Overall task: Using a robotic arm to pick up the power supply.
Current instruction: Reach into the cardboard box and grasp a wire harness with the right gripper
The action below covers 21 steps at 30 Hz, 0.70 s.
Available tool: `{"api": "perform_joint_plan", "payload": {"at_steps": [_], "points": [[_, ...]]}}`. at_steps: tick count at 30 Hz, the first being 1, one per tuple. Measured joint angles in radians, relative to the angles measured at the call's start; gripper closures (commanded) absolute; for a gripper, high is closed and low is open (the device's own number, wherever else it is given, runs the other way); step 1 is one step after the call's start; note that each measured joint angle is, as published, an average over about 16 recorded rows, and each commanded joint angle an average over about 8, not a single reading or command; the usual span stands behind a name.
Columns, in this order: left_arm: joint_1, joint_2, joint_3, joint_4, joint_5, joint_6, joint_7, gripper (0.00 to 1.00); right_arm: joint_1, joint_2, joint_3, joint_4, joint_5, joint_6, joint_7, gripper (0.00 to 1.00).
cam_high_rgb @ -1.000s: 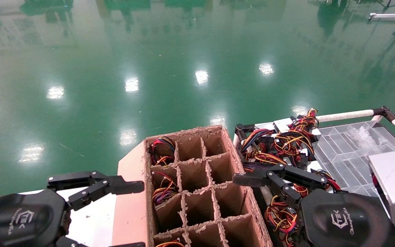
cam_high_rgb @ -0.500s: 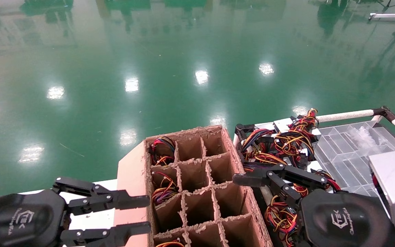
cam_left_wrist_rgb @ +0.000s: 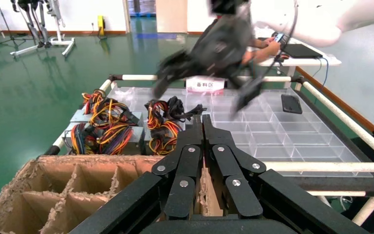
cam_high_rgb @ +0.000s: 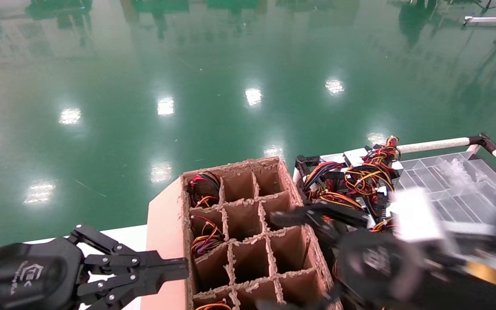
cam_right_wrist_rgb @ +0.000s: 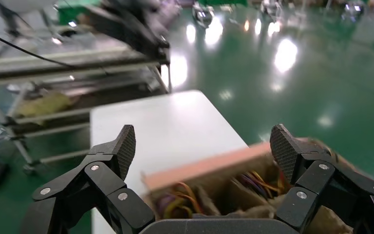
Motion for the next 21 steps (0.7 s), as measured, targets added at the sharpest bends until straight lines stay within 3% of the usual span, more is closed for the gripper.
{"api": "perform_joint_plan", "payload": {"at_steps": [2,4,16,17,18,21], "points": [[0.0,0.0,0.0,0.0,0.0,0.0,0.0,0.2,0.033,-0.042,-0.026,-0.025,-0.054,0.026,-0.006,0.0],[0.0,0.0,0.0,0.0,0.0,0.0,0.0,0.02,0.07,-0.091,-0.054,-0.058,-0.11,0.053,-0.012,0.0],[0.0,0.0,0.001,0.0,0.0,0.0,0.0,0.0,0.281,-0.423,-0.206,-0.397,-0.387,0.212,-0.105,0.0],[0.0,0.0,0.001,0.0,0.0,0.0,0.0,0.0,0.296,-0.448,-0.214,-0.432,-0.403,0.225,-0.118,0.03],[0.0,0.0,0.001,0.0,0.0,0.0,0.0,0.0,0.311,-0.471,-0.222,-0.468,-0.416,0.237,-0.132,0.12],[0.0,0.0,0.001,0.0,-0.001,0.0,0.0,0.0,0.35,-0.531,-0.241,-0.57,-0.447,0.269,-0.175,0.49]]}}
